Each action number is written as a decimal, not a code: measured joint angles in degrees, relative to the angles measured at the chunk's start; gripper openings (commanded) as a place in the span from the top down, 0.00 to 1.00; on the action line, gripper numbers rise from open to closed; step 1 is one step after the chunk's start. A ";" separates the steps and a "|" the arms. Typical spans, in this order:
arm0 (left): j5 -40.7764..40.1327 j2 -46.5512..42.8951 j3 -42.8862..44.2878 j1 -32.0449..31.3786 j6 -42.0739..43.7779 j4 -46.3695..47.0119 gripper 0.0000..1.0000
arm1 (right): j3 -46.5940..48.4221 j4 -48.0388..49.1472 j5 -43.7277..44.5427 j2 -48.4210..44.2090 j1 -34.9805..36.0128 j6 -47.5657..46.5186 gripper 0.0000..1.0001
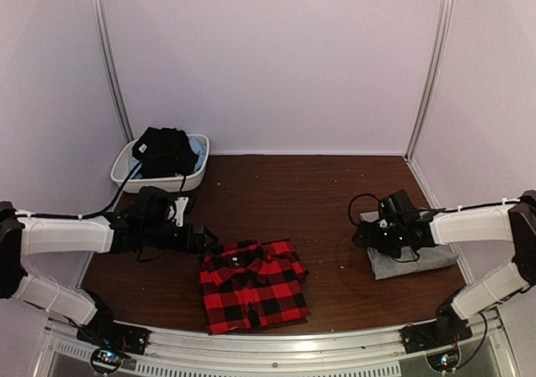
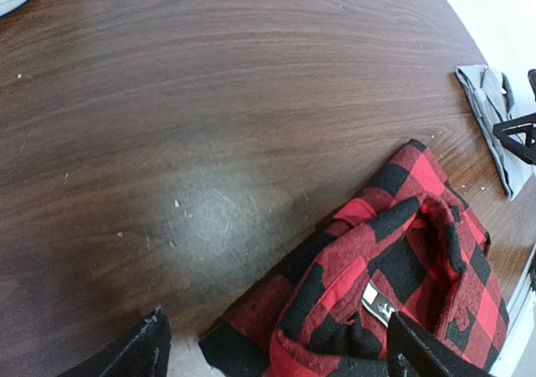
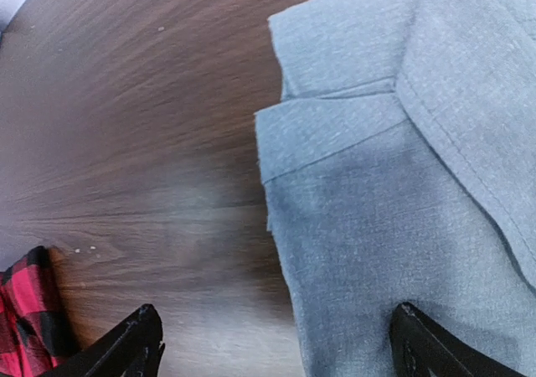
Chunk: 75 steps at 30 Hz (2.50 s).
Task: Fold and stack the long sleeve shirts
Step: Move the square-folded shirt to the center of the board, then pick up the square-folded shirt from the center of the board.
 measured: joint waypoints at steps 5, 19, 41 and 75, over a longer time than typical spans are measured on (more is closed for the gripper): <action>0.00 -4.72 -4.11 0.00 -1.53 -1.27 0.09 | 2.32 7.96 -2.10 5.40 4.85 3.30 0.05; 4.57 -11.63 -10.27 0.00 -5.92 -2.67 0.09 | 15.23 5.62 -2.75 16.31 17.92 1.73 0.04; 16.41 -9.27 -21.46 -2.03 -21.33 13.79 0.29 | 15.06 12.28 -10.16 19.82 27.32 0.28 0.22; 17.64 10.78 10.49 -10.80 -19.50 16.52 1.00 | 7.10 16.41 -21.84 2.99 18.14 5.25 1.00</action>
